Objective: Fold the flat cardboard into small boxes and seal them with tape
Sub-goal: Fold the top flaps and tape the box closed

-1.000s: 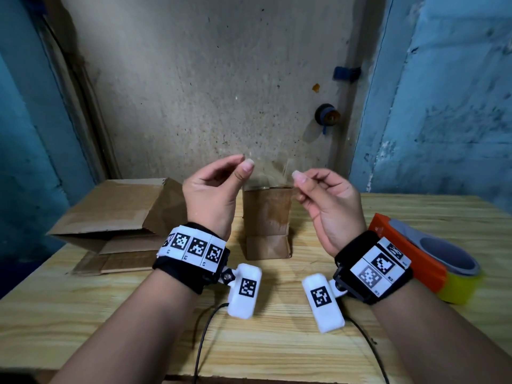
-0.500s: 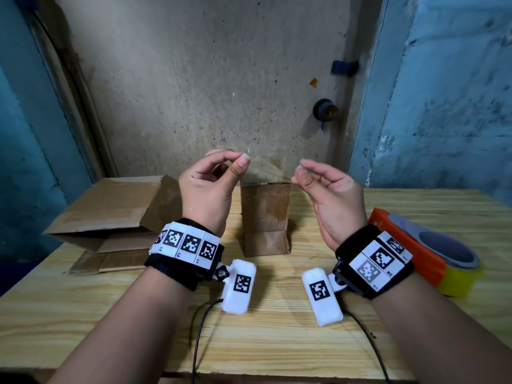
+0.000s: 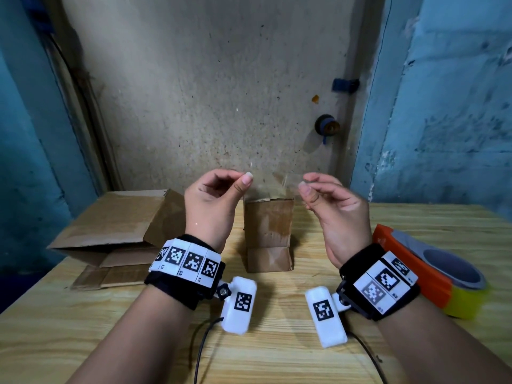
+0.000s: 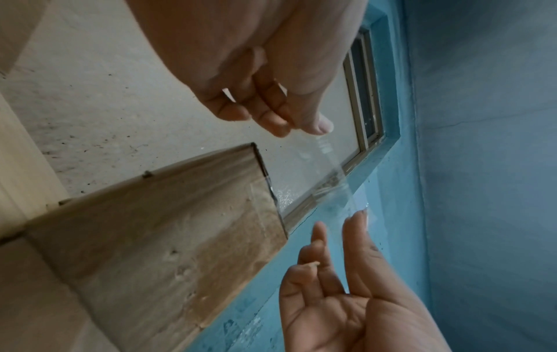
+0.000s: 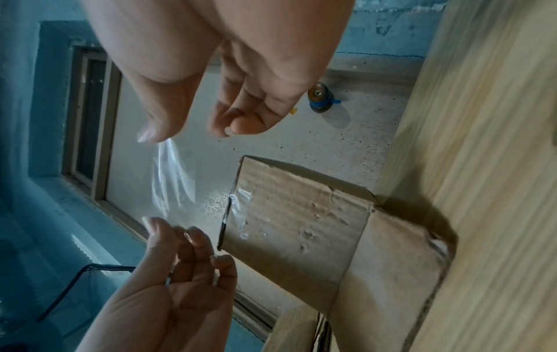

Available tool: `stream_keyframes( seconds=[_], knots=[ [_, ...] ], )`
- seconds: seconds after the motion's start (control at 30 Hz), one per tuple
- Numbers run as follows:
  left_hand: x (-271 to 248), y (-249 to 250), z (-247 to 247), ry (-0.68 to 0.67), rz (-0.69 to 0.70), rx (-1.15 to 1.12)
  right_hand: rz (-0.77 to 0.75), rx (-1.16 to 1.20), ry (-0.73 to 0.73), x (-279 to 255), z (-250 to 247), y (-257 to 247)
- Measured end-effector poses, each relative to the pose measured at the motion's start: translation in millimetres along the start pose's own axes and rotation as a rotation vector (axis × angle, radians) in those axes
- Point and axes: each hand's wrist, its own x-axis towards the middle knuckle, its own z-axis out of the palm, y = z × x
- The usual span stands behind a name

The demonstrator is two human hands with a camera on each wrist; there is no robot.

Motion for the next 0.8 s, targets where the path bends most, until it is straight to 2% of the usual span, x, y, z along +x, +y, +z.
stream_keyframes(
  seconds=[0.13,0.3,0.53,0.7,0.8],
  knots=[
    [2.6,3.2,-4.6,-0.049,0.084,0.046,0.081,0.019,0.007,-2.2,0.7,-3.4],
    [1.6,8.9,-4.8,-0.053,-0.052,0.043,0.167,-0.007,0.027,-1.8,0.1,-4.6],
    [3.4,12.2,-8.1,-0.122,-0.111,0.054,0.182,-0.145,-0.02,-1.5,2.1,-4.8],
    [1.5,9.3,-8.1,-0.075,-0.159,0.039,0.173,-0.131,-0.011,3.5,0.1,4.7],
    [2.4,4.6,-11.4,-0.053,-0.304,-0.019,0.251,-0.091,-0.021,5.0,0.6,8.1]
  ],
)
